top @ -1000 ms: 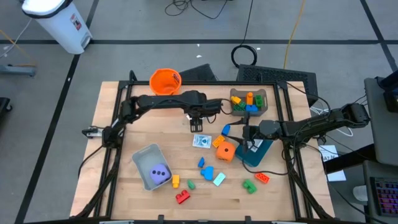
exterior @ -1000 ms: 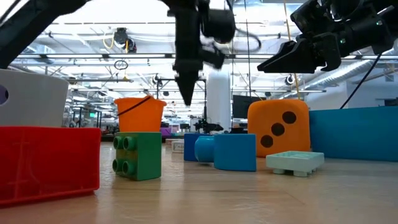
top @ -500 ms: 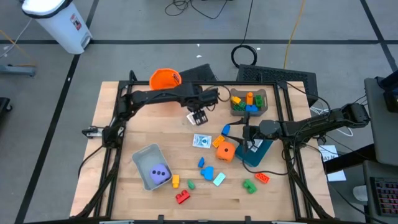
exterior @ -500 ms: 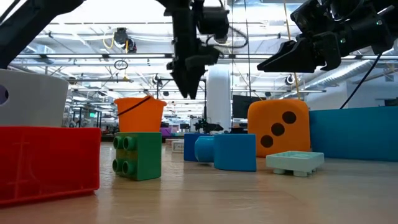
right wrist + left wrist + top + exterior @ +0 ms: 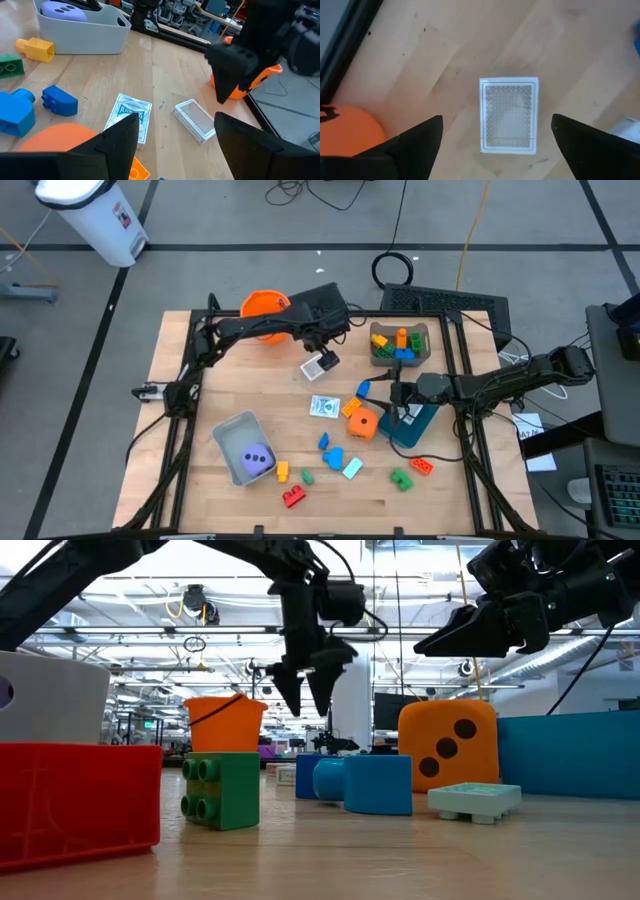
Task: Pick & Place Toys
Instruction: Put the brown deck of cards into the blue bin
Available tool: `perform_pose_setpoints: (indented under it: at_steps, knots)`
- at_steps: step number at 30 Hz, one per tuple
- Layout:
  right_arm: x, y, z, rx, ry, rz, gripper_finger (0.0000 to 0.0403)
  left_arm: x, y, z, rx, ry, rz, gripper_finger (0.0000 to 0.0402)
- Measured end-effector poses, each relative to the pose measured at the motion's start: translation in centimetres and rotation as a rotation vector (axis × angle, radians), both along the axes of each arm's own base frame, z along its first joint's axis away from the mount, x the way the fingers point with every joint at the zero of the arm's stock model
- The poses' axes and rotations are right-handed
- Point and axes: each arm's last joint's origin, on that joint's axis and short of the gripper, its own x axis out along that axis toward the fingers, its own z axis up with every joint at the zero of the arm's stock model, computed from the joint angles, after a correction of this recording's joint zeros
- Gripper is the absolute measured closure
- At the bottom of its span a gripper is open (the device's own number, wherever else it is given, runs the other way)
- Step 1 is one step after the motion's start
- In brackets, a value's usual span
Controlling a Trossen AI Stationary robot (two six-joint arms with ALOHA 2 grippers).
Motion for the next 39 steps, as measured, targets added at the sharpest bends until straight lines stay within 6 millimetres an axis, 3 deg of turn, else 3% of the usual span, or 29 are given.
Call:
perform_pose_setpoints:
  at_steps: [6, 17, 26, 39]
  knots:
    - [0.0, 0.0, 0.0, 0.011, -0.002, -0.003, 0.0149, 0.6, 0.1, -2.8, -0.064, 0.046, -0.017, 0.0004]
    - [0.0, 0.0, 0.0, 0.018, -0.006, -0.004, 0.0149, 1.1, 0.2, -4.8, -0.114, 0.053, -0.025, 0.0008]
    - [0.0, 0.0, 0.0, 0.018, -0.004, -0.004, 0.0149, 0.6, 0.0, -7.7, -0.155, 0.06, -0.023, 0.0009]
    - [0.0, 0.0, 0.0, 0.018, -0.003, -0.004, 0.0149, 0.4, 0.1, -8.3, -0.151, 0.068, -0.059, 0.0009]
